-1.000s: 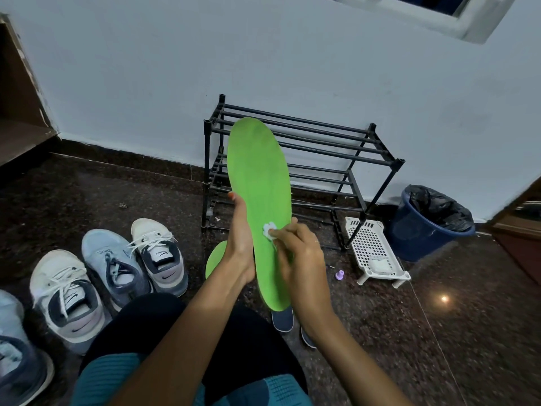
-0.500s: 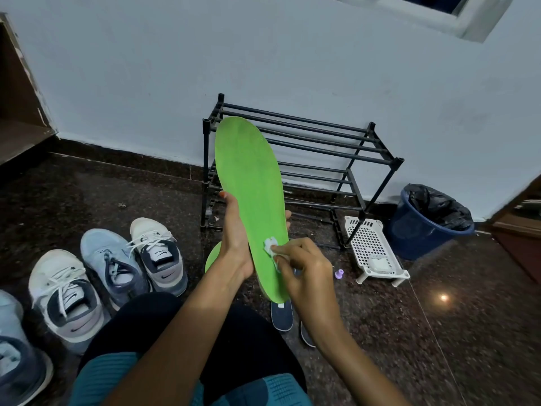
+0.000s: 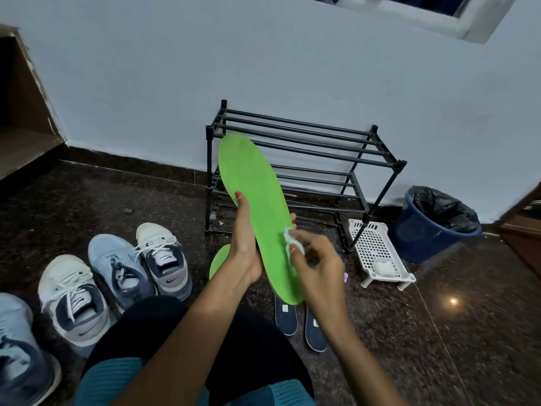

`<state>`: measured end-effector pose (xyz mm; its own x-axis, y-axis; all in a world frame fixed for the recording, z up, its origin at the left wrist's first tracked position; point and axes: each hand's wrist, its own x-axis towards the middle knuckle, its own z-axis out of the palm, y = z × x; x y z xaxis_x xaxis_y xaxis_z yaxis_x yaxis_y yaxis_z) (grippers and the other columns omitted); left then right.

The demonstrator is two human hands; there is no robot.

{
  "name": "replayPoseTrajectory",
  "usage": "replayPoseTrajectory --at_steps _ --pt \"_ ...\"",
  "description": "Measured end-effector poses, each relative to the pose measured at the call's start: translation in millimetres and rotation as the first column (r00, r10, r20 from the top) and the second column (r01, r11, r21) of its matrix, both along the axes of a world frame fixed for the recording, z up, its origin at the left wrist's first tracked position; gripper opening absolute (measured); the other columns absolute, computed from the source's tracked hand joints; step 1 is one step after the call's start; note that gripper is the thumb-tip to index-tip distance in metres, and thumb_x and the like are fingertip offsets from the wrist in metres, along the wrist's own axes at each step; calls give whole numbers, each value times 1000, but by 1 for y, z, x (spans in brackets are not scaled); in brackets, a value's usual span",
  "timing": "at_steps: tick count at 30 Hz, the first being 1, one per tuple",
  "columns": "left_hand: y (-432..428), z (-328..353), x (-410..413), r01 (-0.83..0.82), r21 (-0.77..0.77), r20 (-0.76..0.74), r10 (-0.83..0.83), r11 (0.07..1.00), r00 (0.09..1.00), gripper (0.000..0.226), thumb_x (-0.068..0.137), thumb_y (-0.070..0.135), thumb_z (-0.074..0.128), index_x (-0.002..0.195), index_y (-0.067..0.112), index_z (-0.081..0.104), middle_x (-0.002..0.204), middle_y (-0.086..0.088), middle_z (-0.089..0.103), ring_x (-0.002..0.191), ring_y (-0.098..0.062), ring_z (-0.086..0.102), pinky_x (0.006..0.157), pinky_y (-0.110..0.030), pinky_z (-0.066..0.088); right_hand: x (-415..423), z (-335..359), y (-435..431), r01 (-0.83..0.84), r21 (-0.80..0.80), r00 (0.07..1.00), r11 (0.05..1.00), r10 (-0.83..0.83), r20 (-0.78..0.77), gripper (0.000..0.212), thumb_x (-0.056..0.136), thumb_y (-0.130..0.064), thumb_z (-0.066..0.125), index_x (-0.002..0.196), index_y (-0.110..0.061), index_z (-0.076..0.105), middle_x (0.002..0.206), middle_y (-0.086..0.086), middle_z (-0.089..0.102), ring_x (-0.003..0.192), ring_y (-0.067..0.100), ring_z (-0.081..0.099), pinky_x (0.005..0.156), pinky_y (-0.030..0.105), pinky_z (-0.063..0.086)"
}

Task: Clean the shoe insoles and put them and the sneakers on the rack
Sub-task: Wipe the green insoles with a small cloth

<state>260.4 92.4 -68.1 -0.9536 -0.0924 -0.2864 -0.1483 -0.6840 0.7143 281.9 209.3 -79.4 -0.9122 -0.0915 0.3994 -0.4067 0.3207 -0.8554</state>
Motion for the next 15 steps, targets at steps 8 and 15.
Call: replayPoseTrajectory --at_steps 8,15 --pt "11 23 -15 -141 -10 3 141 990 990 34 101 13 36 132 1 44 126 -19 57 92 -25 60 84 -39 50 -38 16 13 -12 -105 979 994 33 200 22 87 -7 56 87 -27 66 95 -5 62 82 4 58 70 12 45" --pt "0 25 -56 116 -235 103 -94 965 990 33 98 4 36 131 2 43 129 -21 52 102 -29 55 87 -42 47 -82 1 22 -68 -82 940 994 92 330 9 77 -4 70 79 -13 68 88 6 69 65 0 60 61 12 47"
